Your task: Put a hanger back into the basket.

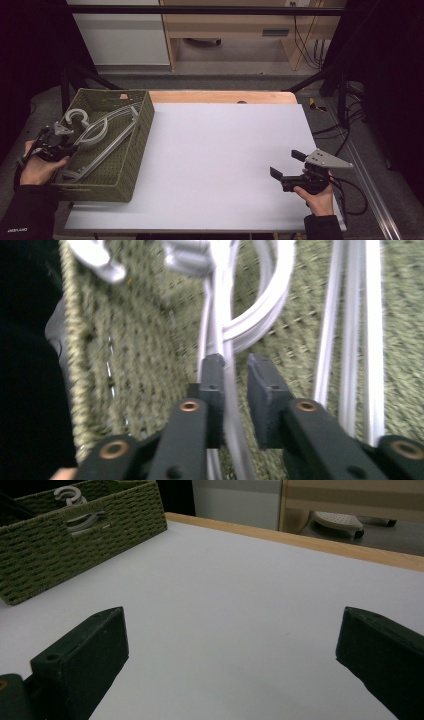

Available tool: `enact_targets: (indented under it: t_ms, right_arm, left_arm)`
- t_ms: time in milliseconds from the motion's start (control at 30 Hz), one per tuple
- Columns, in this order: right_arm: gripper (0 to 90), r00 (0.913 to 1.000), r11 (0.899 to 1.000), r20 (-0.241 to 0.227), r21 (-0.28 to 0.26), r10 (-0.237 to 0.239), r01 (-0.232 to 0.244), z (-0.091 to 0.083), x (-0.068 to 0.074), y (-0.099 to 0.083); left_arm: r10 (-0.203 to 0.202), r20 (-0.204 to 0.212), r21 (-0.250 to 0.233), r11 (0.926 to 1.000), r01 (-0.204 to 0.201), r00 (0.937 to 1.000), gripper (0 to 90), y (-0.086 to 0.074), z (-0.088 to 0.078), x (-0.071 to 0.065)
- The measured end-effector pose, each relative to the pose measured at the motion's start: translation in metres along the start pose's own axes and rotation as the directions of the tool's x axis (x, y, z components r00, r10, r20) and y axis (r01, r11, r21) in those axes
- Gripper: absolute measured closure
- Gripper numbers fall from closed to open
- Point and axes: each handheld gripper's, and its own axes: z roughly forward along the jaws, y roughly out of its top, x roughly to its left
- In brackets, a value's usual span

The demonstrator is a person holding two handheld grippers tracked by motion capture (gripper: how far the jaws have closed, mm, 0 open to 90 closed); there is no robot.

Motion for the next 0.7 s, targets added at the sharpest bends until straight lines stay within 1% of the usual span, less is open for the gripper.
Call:
enact_targets:
  t_ms: [33, 67, 100, 167, 200, 267, 333, 367, 400, 433, 467, 533, 600, 633, 667, 700]
  right_arm:
    - [0.7, 1.0, 1.0, 0.001, -0.002, 0.001, -0.001, 0.0, 0.0, 0.0]
    - [0.7, 1.0, 1.0, 0.001, -0.001, 0.002, -0.002, 0.0, 0.0, 0.0]
    - [0.7, 1.0, 1.0, 0.0, 0.0, 0.0, 0.0, 0.0, 0.0, 0.0]
    - [0.7, 1.0, 1.0, -0.001, 0.0, 0.003, -0.003, 0.0, 0.0, 0.0]
    - [0.7, 1.0, 1.0, -0.002, 0.0, 0.004, -0.004, 0.0, 0.0, 0.0]
    - [0.7, 1.0, 1.0, 0.0, -0.002, 0.002, -0.002, 0.0, 0.0, 0.0]
    - [0.7, 1.0, 1.0, 0.002, -0.007, 0.005, -0.005, 0.0, 0.0, 0.0]
    - [0.7, 1.0, 1.0, 0.002, -0.008, 0.005, -0.005, 0.0, 0.0, 0.0]
    - [0.7, 1.0, 1.0, 0.002, -0.007, 0.006, -0.006, 0.0, 0.0, 0.0]
    - [0.7, 1.0, 1.0, 0.001, -0.006, 0.005, -0.005, 0.0, 0.0, 0.0]
    - [0.7, 1.0, 1.0, 0.0, -0.006, 0.006, -0.006, 0.0, 0.001, 0.0]
    - [0.7, 1.0, 1.0, -0.001, -0.006, 0.007, -0.007, 0.0, 0.001, 0.0]
    - [0.6, 1.0, 1.0, 0.0, -0.007, 0.008, -0.008, 0.0, 0.001, 0.0]
    - [0.6, 1.0, 1.0, 0.0, -0.01, 0.006, -0.006, 0.0, 0.0, 0.0]
    - [0.6, 1.0, 1.0, -0.005, -0.011, 0.007, -0.007, -0.001, 0.0, 0.0]
    - [0.6, 1.0, 1.0, -0.003, -0.011, 0.007, -0.007, -0.001, 0.0, 0.0]
  left_arm:
    - [0.004, 0.041, -0.017, 0.9999, -0.003, 0.9991, 74.4, 0.0, -0.002, 0.001]
    - [0.012, 0.058, -0.024, 0.9997, -0.01, 0.9982, 73.0, 0.0, -0.002, 0.0]
    - [0.017, 0.043, -0.022, 0.9996, -0.017, 0.9989, 71.2, 0.0, -0.002, 0.0]
    - [0.005, 0.028, -0.02, 0.9998, -0.004, 0.9996, 67.7, 0.0, -0.002, 0.0]
    - [-0.012, 0.016, -0.032, 0.9994, 0.012, 0.9998, 66.0, -0.001, -0.002, 0.002]
    - [-0.037, 0.019, -0.074, 0.9965, 0.038, 0.9991, 63.4, -0.002, -0.007, 0.004]
    - [-0.052, 0.011, -0.116, 0.9918, 0.053, 0.9986, 59.0, -0.003, -0.012, 0.006]
    - [-0.071, 0.016, -0.135, 0.9883, 0.072, 0.9974, 57.6, -0.003, -0.016, 0.006]
    - [-0.102, 0.043, -0.157, 0.9817, 0.108, 0.9938, 55.5, -0.002, -0.019, 0.006]
    - [-0.114, 0.068, -0.19, 0.9738, 0.125, 0.9911, 52.7, -0.002, -0.023, 0.006]
    - [-0.114, 0.075, -0.221, 0.9668, 0.128, 0.9906, 50.6, -0.001, -0.027, 0.005]
    - [-0.121, 0.095, -0.262, 0.9545, 0.143, 0.988, 47.9, 0.003, -0.035, 0.002]
    - [-0.127, 0.118, -0.315, 0.9356, 0.158, 0.9849, 45.3, 0.006, -0.043, -0.003]
    - [-0.127, 0.137, -0.336, 0.9269, 0.166, 0.9825, 43.8, 0.007, -0.047, -0.006]
    - [-0.123, 0.157, -0.351, 0.9205, 0.171, 0.98, 42.5, 0.008, -0.05, -0.008]
    - [-0.128, 0.176, -0.373, 0.9087, 0.187, 0.976, 40.2, 0.01, -0.053, -0.012]
